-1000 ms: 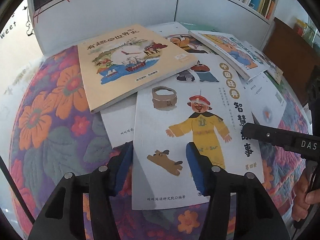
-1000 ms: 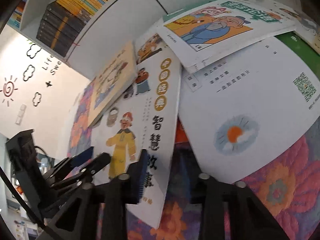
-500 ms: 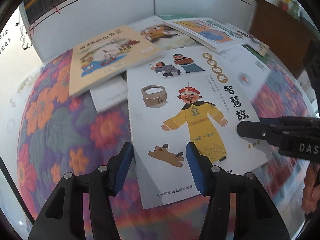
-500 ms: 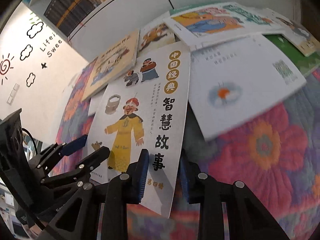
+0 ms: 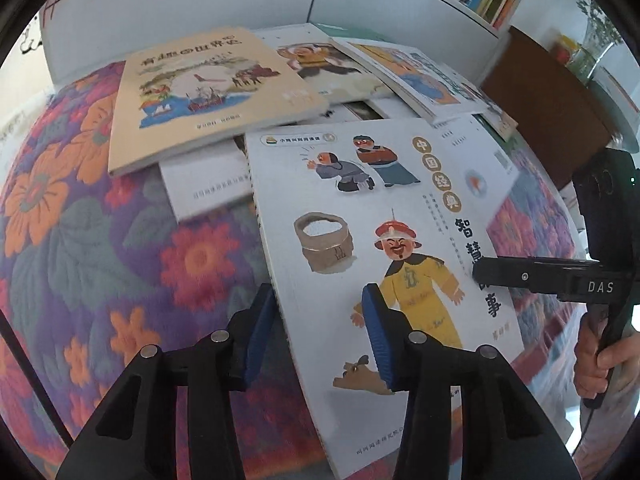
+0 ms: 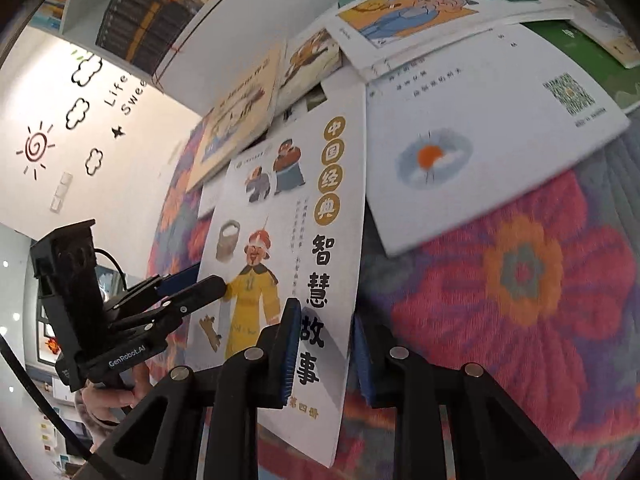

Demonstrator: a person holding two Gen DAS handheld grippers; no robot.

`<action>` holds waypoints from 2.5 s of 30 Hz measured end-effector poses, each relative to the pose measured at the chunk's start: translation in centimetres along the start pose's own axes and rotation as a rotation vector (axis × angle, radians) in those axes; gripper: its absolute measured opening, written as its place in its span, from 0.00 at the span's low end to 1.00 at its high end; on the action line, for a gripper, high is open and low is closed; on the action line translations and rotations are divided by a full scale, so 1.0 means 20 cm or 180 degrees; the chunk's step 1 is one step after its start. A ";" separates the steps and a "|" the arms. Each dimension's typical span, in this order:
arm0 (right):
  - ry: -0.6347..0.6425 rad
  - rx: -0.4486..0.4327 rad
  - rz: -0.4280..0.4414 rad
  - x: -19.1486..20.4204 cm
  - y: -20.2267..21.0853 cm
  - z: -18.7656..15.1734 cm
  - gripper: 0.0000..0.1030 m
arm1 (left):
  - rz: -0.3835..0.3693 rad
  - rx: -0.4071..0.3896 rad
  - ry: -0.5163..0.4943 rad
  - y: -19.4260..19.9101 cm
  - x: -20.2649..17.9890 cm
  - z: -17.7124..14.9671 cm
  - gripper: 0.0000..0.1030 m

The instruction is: Organize books

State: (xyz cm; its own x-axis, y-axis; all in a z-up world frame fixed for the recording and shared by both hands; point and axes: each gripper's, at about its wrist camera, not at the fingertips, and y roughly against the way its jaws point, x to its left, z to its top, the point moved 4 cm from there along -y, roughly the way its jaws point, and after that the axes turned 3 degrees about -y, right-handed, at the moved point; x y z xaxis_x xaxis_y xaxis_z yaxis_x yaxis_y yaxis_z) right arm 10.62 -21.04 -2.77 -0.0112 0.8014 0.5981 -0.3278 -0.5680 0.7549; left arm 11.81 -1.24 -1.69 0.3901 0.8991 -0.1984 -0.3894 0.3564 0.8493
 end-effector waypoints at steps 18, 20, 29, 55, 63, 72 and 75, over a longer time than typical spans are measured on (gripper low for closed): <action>0.0657 -0.0004 0.0083 0.40 0.10 -0.04 0.15 | -0.0145 -0.0187 -0.0234 0.33 -0.01 0.08 0.33; 0.0818 -0.0096 -0.0113 0.45 0.08 -0.06 0.15 | 0.0111 -0.0255 -0.0450 0.36 -0.03 0.07 0.35; 0.0062 0.0156 0.0116 0.10 -0.11 -0.06 0.17 | -0.0176 0.0256 0.0281 0.07 0.30 -0.01 0.40; 0.0328 -0.0158 0.0088 0.36 0.06 -0.05 0.17 | -0.0200 0.0161 -0.0009 0.28 0.10 0.09 0.38; 0.0526 -0.0117 0.0187 0.57 0.04 0.01 0.17 | -0.0048 -0.0074 0.0106 0.52 0.26 0.12 0.38; 0.0837 0.0045 0.0394 1.00 -0.18 0.08 0.17 | 0.0238 -0.0366 0.0469 0.79 0.69 0.11 0.38; 0.0928 0.0152 0.0424 1.11 -0.31 0.07 0.17 | 0.0339 -0.0322 0.0580 0.80 0.86 0.06 0.38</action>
State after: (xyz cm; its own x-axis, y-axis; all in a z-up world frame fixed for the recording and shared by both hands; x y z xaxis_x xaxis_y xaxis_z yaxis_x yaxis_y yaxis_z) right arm 13.74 0.04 6.31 -0.3235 0.7355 0.5953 -0.2607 -0.6741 0.6911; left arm 13.29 19.65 9.04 0.1889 0.9608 -0.2031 -0.5055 0.2725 0.8187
